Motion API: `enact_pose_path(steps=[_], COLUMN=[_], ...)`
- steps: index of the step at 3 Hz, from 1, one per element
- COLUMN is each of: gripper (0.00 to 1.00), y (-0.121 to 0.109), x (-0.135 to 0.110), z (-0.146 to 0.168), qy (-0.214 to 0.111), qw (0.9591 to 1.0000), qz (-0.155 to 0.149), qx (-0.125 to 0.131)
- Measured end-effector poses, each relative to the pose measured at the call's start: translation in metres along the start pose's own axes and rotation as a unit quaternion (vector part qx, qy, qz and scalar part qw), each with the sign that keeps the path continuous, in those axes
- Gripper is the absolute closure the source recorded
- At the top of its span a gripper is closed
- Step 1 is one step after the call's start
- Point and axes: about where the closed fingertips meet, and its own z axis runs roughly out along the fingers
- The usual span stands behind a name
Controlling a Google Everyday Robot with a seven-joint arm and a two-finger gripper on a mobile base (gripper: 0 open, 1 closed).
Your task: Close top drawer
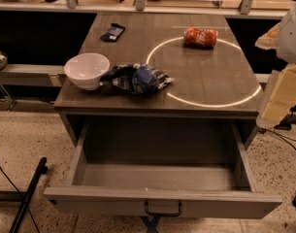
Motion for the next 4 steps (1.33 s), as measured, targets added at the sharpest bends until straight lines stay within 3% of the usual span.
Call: enact_pose_path(steps=[2, 3, 4], gripper=[0.00, 0.00, 0.02], y=[0.009, 0.037, 0.094], x=[0.002, 0.001, -0.001], z=[0.013, 0.045, 0.105], qy=[-0.009, -0.036, -0.078], qw=[0.9999, 0.9991, 0.9939], qz=[0.001, -0.001, -0.001], qx=[-0.005, -0.021, -0.078])
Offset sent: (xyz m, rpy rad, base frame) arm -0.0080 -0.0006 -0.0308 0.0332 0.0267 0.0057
